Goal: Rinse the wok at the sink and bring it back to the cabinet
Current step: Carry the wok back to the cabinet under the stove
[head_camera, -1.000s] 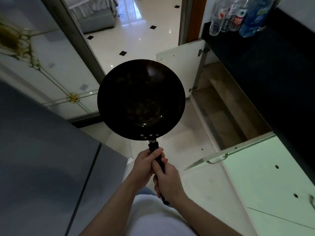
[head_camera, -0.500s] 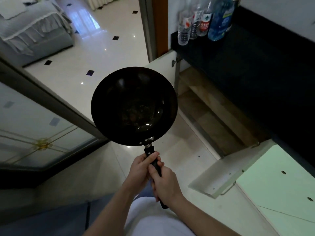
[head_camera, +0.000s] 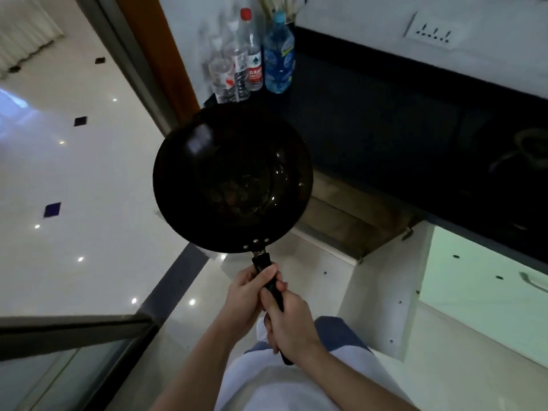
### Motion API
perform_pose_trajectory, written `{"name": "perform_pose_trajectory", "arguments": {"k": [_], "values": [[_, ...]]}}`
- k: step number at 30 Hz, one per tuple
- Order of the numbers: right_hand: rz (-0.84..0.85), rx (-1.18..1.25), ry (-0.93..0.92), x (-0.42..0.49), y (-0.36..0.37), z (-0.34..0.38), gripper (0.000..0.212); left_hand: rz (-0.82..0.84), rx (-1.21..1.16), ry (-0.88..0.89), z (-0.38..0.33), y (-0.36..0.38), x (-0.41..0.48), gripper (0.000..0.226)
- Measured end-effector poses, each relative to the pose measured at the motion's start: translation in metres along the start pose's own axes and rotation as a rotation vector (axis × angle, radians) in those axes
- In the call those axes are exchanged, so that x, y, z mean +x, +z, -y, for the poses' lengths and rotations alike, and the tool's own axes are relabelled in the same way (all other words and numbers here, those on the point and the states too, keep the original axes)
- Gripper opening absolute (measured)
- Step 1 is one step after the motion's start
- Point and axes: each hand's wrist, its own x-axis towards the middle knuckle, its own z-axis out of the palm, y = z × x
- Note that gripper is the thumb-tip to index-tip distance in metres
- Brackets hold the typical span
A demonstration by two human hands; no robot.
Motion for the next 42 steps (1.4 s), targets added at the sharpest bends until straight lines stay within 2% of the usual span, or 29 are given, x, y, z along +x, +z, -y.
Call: {"name": "perform_pose_trajectory", "arguments": {"k": [5, 8, 10, 18, 27, 32, 36, 42], "values": [[-0.140, 0.103, 0.032, 0.020, -0.018, 0.017, 0.031, 0.169, 0.139, -0.077, -0.020, 0.021, 0.039, 0.020], [-0.212, 0.177, 0.056, 0.036, -0.033, 0.025, 0.032, 0.210, 0.181, -0.114, -0.029, 0.040, 0.066, 0.029], [-0.253, 0.222, 0.069, 0.050, -0.045, 0.030, 0.034, 0.234, 0.208, -0.128, -0.033, 0.053, 0.086, 0.022], [-0.393, 0.297, 0.062, 0.132, -0.115, 0.062, 0.041, 0.283, 0.281, -0.176, -0.064, 0.124, 0.192, 0.016], [-0.485, 0.349, 0.059, 0.199, -0.195, 0.092, 0.044, 0.343, 0.294, -0.207, -0.092, 0.199, 0.279, 0.019], [-0.512, 0.420, 0.100, 0.223, -0.212, 0.095, 0.039, 0.345, 0.296, -0.279, -0.097, 0.216, 0.307, 0.019], [-0.589, 0.366, 0.146, 0.243, -0.221, 0.100, 0.033, 0.362, 0.302, -0.333, -0.102, 0.224, 0.328, 0.019], [-0.674, 0.419, 0.211, 0.264, -0.223, 0.113, 0.032, 0.392, 0.313, -0.453, -0.115, 0.231, 0.354, 0.022]]}}
